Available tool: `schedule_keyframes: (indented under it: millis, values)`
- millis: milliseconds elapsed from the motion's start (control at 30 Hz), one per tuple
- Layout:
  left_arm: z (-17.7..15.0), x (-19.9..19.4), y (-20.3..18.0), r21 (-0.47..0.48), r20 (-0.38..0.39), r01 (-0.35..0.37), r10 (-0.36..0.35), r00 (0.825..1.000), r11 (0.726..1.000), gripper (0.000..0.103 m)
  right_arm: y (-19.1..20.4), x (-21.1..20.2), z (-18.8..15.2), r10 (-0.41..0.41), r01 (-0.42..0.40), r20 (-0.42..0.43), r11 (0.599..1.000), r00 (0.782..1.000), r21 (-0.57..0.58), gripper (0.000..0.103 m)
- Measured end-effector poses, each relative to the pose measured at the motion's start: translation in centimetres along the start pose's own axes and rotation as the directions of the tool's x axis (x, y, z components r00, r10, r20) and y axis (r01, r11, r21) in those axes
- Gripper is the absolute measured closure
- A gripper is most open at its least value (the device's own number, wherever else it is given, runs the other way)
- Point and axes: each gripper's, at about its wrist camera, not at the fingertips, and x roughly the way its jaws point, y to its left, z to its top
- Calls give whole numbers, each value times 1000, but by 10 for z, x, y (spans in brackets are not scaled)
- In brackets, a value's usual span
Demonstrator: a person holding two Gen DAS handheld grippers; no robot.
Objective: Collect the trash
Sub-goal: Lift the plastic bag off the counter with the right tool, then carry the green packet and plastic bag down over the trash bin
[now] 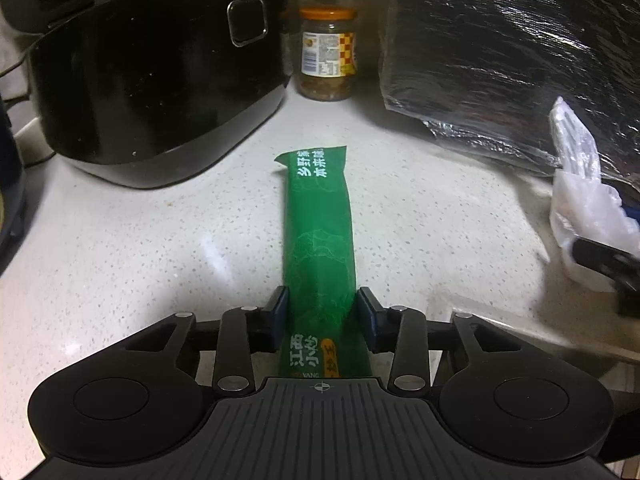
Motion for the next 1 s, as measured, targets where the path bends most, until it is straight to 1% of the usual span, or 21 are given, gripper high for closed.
schedule_keyframes:
  millis: [100,133,167,200,233,267,300,367,433,500,567,667,767,833,867,900,933,1000]
  values:
    - [0,-3,6,-15,1,22,-22,1000,1000,68,-9,27,3,-32,41,-100,995,995,95,18]
    - [0,-3,10,-23,4,29,-29,1000,999,70,-13,33,3,-28,44,-125,991,992,124,18]
    - [0,-4,13,-32,8,40,-40,999,999,71,-16,36,3,-14,37,-145,988,989,153,20]
    - [0,-4,17,-42,12,52,-51,999,998,71,-19,37,4,7,25,-163,980,987,195,34]
    - [0,-6,19,-53,17,61,-60,998,997,73,-22,35,4,35,7,-170,971,985,237,44]
    - [-1,-7,23,-70,26,73,-72,997,995,76,-23,32,6,55,-8,-173,966,983,258,64]
    - [-2,-9,26,-82,35,83,-80,996,993,78,-22,28,8,75,-26,-177,964,981,266,70]
    - [-4,-15,31,-97,60,111,-105,993,989,84,-21,14,13,85,-33,-166,956,983,292,76]
    - [-5,-21,35,-108,84,155,-146,986,982,85,-17,-8,19,76,-31,-135,950,988,309,78]
    - [-6,-27,35,-119,111,213,-200,973,970,87,-12,-37,23,68,-35,-93,946,993,322,78]
    - [-7,-36,30,-121,144,273,-255,956,954,87,-5,-63,23,48,-23,-65,944,997,331,78]
    - [-9,-53,18,-101,178,338,-317,931,936,88,3,-94,11,18,6,-67,941,998,339,78]
    - [-15,-71,1,-74,184,385,-367,912,920,88,11,-118,-11,-4,31,-80,944,997,328,78]
    - [-23,-83,-9,-73,174,413,-396,901,908,88,11,-129,-28,5,27,-97,943,995,332,78]
    - [-28,-88,-14,-74,167,422,-406,899,904,88,11,-131,-36,16,20,-103,941,995,339,78]
    - [-35,-92,-21,-74,159,422,-407,899,904,88,10,-134,-44,30,9,-107,938,994,347,78]
    - [-43,-96,-30,-71,149,416,-402,903,907,88,10,-137,-50,46,-4,-110,936,993,352,78]
    - [-60,-96,-45,-85,102,397,-388,916,914,88,3,-144,-69,82,-34,-119,934,989,355,78]
